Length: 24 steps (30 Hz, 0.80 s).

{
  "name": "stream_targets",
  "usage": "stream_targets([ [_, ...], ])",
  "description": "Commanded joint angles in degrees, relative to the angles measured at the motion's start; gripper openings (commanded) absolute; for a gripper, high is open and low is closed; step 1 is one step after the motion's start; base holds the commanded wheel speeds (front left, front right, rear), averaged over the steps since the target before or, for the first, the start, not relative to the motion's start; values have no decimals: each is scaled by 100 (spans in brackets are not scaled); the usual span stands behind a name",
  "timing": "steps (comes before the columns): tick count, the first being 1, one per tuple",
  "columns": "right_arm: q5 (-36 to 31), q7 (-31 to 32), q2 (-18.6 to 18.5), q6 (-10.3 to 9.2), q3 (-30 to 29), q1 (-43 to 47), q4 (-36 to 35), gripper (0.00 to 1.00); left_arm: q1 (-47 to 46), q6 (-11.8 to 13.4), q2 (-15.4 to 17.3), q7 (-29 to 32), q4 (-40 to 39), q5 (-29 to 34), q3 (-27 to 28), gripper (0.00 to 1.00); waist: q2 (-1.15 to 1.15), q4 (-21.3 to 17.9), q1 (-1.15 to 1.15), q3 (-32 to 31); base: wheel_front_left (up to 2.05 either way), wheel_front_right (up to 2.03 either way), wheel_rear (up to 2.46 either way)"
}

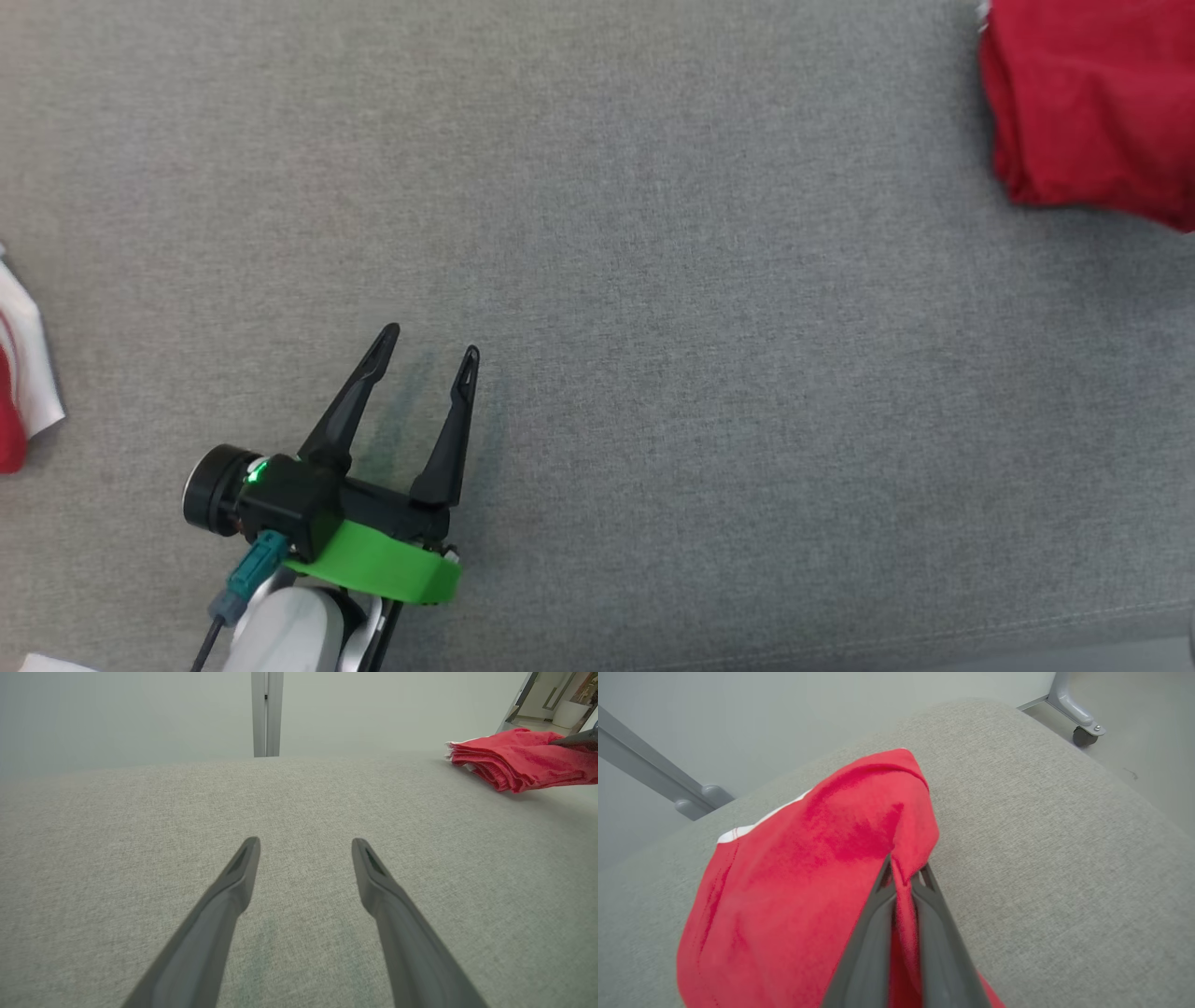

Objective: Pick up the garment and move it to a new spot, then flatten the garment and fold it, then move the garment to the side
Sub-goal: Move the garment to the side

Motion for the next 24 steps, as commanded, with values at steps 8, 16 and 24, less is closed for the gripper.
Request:
stream_targets([
  [8,-1466,163,-468,-7,-834,-511,-362,0,5,2,227,-2,-82,-58,60,100,0,-108,0,857,0,0,0],
  [16,-2696,-153,-604,-7,-1117,-662,-611,100,92,2,173,-2,-45,-57,180,100,0,19,0,702,0,0,0],
  [24,-2766,-800,-586,-8,-458,-549,-531,100,120,2,-36,-2,44,-34,275,100,0,-22,0,302,0,0,0],
])
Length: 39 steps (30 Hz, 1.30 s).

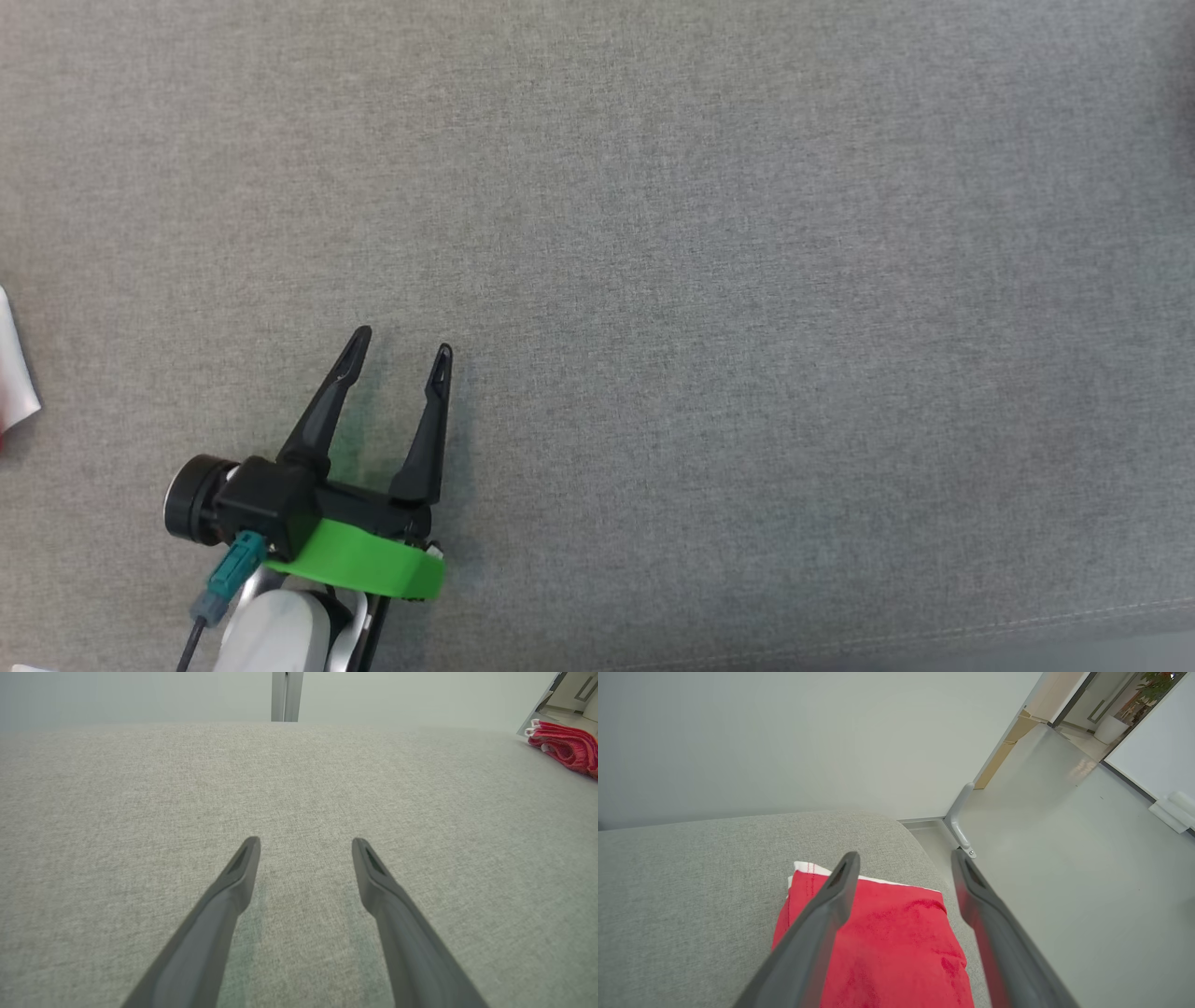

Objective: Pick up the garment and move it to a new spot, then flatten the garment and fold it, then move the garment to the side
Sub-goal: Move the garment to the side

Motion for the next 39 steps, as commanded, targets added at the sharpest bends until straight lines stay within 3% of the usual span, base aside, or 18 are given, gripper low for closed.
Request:
stream_targets([
  [1,132,-139,-14,-10,120,119,-11,100,64,2,-51,-2,21,-3,57,100,0,-7,-1,-229,0,0,0],
  [8,775,-792,72,-10,852,822,-300,100,310,2,-308,-1,199,-32,184,100,0,173,-1,-1022,0,0,0],
  [13,1105,-1467,166,-10,1265,1995,-803,100,731,2,-448,-2,345,26,395,100,0,447,-1,-1808,0,0,0],
  [21,1431,-2428,771,-10,1473,4026,-1715,100,1308,2,-543,-1,440,190,723,100,0,839,-1,-2643,0,0,0],
  [27,1614,-2595,1536,-10,1628,5252,-2190,100,1584,2,-559,-1,469,261,802,100,0,873,-1,-3003,0,0,0],
  [30,1700,-2592,1733,-10,1766,5736,-2449,100,1694,2,-568,-1,461,302,865,100,0,811,-1,-3089,0,0,0],
  [39,1863,-2593,1891,-10,2094,6377,-2539,100,1822,2,-585,-1,489,286,1050,100,0,708,-1,-3181,0,0,0],
])
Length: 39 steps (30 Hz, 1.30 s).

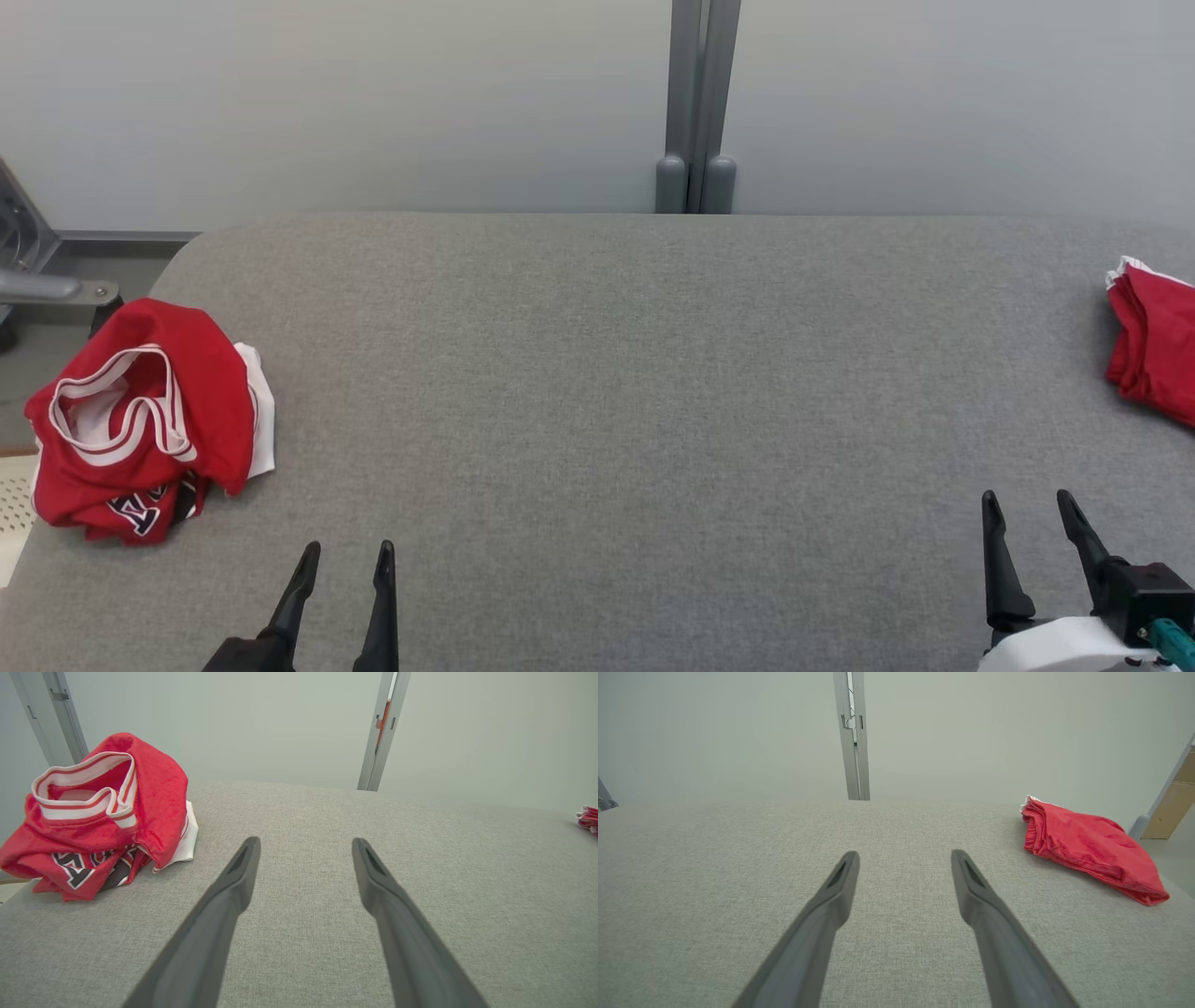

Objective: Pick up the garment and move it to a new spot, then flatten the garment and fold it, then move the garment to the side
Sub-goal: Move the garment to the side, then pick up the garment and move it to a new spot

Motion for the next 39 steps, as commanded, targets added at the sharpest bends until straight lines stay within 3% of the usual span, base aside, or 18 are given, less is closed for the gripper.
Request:
stream_targets([
  [1,152,-15,-23,-10,-12,65,-9,100,72,2,-4,-1,-4,-7,11,100,0,-19,0,-11,0,0,0],
  [16,320,-17,-15,-10,97,112,57,100,-112,2,-9,-1,42,14,-100,100,0,19,0,42,0,0,0],
  [22,389,-17,-13,-11,167,170,23,100,-171,2,-6,-1,87,49,-162,100,0,522,0,-12,0,0,0],
  [31,590,-16,-14,-11,555,66,98,100,7,3,56,-1,111,100,-41,100,0,1824,0,-143,0,0,0],
  [39,609,-16,-20,-11,1030,-390,257,100,249,3,10,-1,-92,51,385,100,0,2009,0,5,0,0,0],
])
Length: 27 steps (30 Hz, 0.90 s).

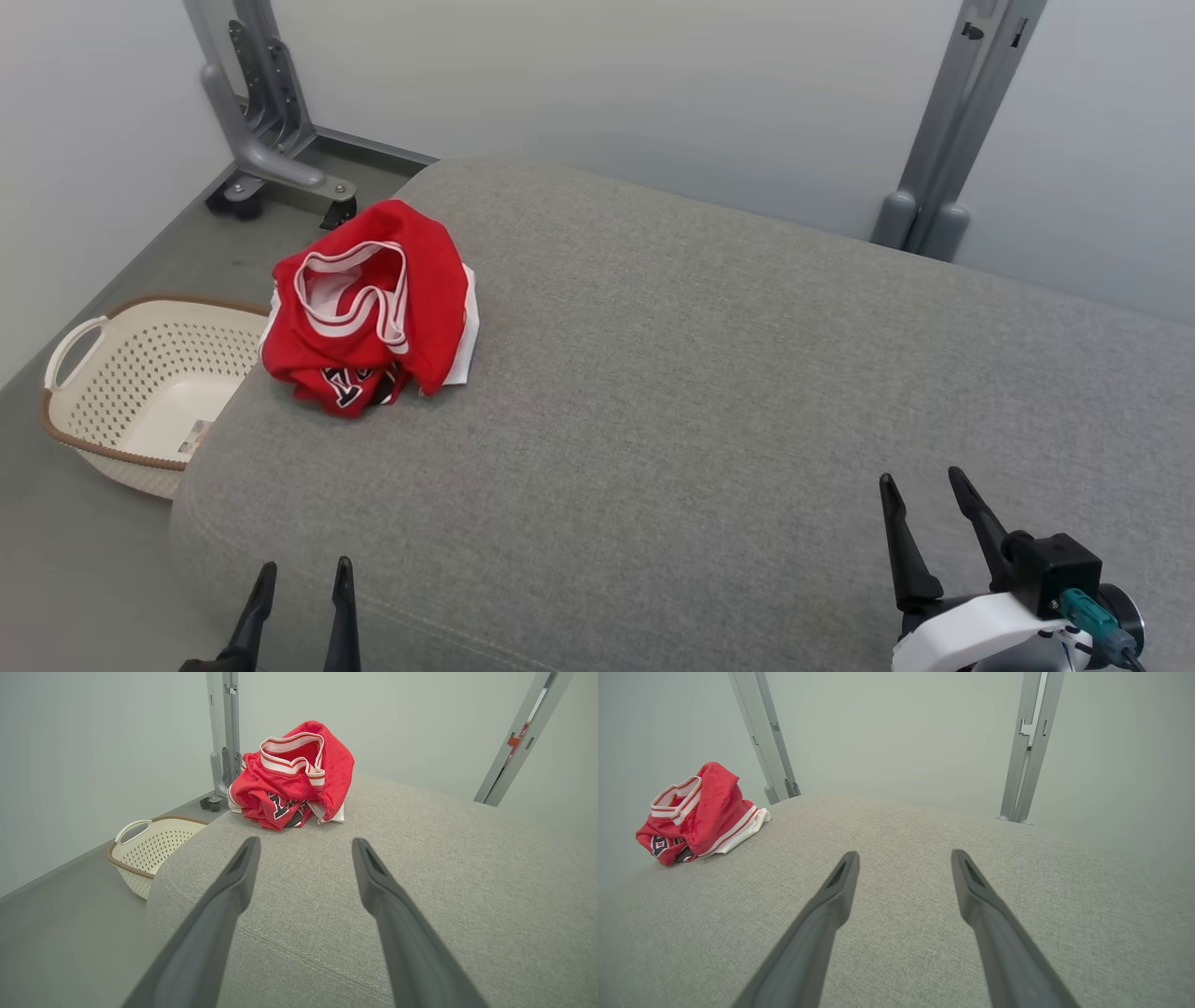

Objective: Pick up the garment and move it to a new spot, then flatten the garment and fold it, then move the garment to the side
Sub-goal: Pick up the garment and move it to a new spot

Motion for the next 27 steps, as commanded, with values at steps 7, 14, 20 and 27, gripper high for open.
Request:
stream_targets([
  [7,27,-16,-17,-10,-67,200,-49,100,-264,4,11,-1,185,-59,-410,100,0,74,0,134,0,0,0],
  [14,-590,-15,-28,-10,-103,-356,-256,100,-1895,5,110,42,1429,-567,-962,100,0,-368,0,1423,0,0,0],
  [20,-1085,-15,-29,-10,-135,-955,-353,100,-3828,6,374,226,2654,-1139,-1276,100,0,-631,0,2514,0,0,0],
  [27,-1272,-16,-36,-10,-114,-1241,-350,100,-5131,9,768,286,4211,-1397,-1293,100,0,-902,0,2944,0,0,0],
])
